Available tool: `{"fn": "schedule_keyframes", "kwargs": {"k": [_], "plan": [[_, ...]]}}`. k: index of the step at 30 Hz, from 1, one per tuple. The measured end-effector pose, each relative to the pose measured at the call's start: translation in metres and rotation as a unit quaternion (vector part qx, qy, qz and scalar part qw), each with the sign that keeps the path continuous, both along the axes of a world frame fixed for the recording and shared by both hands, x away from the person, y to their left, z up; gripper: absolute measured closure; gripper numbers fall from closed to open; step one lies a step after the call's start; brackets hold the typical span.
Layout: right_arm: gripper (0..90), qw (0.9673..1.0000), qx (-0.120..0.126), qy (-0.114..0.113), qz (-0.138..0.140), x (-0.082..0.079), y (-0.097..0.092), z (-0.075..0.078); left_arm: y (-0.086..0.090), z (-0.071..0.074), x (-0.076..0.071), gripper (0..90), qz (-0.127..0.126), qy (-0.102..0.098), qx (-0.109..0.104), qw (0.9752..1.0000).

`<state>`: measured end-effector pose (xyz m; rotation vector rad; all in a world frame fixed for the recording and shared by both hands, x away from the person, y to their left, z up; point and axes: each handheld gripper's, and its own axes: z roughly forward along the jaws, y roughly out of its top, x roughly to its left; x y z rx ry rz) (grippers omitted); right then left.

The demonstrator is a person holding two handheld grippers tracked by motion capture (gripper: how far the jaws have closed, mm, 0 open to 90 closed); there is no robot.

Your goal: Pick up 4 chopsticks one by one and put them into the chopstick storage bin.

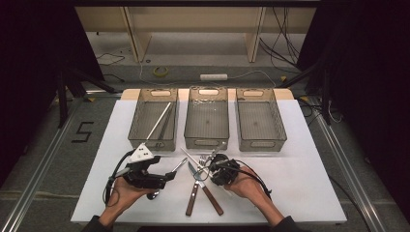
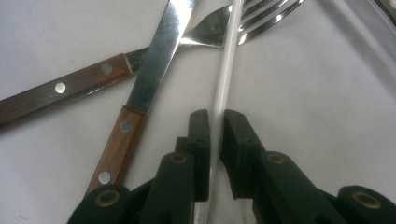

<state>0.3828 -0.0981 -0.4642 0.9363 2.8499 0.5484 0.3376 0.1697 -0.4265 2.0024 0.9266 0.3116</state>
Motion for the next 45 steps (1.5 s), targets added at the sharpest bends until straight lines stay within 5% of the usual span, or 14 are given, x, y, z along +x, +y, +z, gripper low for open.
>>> {"fn": "schedule_keyframes", "kwargs": {"k": [14, 36, 45], "plan": [[84.6, 0.9987, 0.027, 0.021, -0.039, 0.006, -0.003, -0.001, -0.001, -0.001, -0.001, 17.7, -0.003, 0.000, 0.003, 1.0000], [85.1, 0.9989, 0.042, 0.014, -0.018, 0.007, -0.012, 0.011, -0.008, -0.004, 0.002, 18.4, -0.013, -0.003, 0.016, 0.9998], [85.1, 0.9984, 0.055, 0.013, -0.005, 0.005, -0.017, 0.023, -0.023, -0.006, 0.009, 19.5, -0.037, -0.009, 0.033, 0.9988]]}}
